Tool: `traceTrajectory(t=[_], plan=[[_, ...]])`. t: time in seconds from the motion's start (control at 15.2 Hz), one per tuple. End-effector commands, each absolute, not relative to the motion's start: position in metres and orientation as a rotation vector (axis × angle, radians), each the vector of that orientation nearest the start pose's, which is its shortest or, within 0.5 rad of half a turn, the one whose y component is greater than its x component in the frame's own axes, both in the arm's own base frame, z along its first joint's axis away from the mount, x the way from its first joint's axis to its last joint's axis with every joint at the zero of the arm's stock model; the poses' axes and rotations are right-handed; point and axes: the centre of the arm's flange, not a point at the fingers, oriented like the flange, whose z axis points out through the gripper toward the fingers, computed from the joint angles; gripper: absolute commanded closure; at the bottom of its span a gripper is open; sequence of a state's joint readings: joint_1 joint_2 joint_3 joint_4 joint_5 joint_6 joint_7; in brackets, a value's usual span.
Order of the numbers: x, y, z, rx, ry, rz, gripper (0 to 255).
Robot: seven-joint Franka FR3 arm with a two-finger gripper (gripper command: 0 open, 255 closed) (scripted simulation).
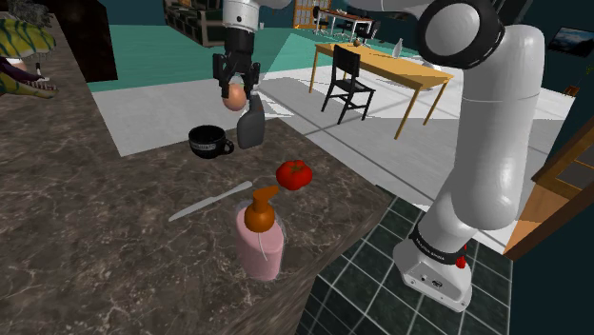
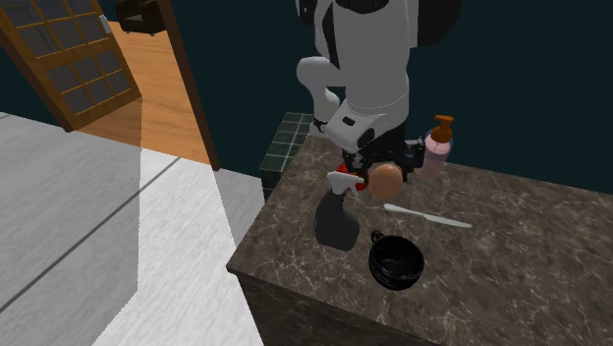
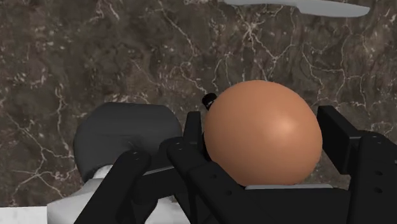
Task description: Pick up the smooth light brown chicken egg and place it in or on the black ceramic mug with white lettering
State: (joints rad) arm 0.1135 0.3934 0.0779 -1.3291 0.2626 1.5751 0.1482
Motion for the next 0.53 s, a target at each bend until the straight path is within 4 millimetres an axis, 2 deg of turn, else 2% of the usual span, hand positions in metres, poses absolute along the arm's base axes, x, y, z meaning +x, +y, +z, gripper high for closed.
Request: traceTrajectory(t=[0.0, 0.26, 0.46], plan=[[0.663, 0.164, 0.507, -2.864, -0.025, 0.277, 255], [0.702, 0.203, 0.509, -2.864, -0.025, 0.277, 255], [0.702, 0.204, 0.493, -2.864, -0.026, 0.277, 255]])
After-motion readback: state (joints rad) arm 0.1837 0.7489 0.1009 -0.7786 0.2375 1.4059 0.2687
